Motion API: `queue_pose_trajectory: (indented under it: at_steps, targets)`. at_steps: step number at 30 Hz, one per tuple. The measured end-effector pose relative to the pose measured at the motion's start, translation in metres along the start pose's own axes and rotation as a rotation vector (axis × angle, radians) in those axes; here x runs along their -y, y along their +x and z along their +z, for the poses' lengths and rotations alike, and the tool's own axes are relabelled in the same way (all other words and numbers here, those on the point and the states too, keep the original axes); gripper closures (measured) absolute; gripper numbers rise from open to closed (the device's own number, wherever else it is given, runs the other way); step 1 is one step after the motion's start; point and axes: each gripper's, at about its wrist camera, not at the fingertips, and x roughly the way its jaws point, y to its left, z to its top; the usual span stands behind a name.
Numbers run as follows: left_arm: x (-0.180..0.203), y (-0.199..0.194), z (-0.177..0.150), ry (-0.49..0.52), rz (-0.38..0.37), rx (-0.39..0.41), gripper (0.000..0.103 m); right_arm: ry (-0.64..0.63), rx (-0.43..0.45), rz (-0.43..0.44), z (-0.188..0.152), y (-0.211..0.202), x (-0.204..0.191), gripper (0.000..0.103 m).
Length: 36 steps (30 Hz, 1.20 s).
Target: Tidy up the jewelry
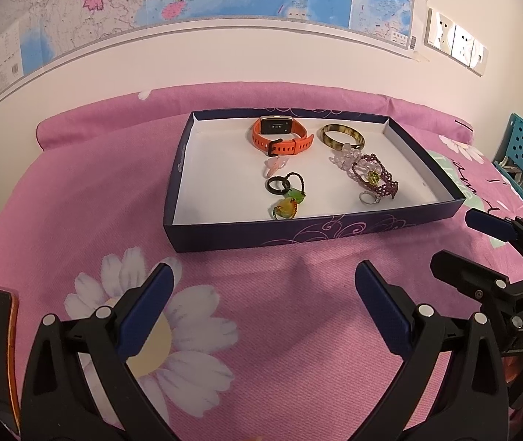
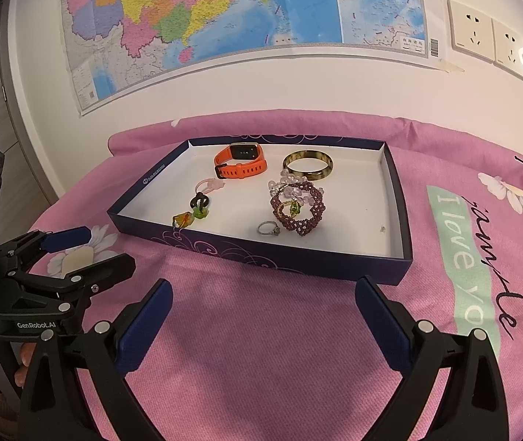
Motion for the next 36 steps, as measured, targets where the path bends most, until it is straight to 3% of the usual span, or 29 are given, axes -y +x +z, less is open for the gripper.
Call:
queue_pose_trajectory:
  at_steps: [36]
  targets:
    - [-0.0009, 0.001, 0.0009, -0.007, 0.0, -0.011, 0.006, 0.01, -0.009, -0.001, -0.0007, 0.0013, 0.001, 0.007]
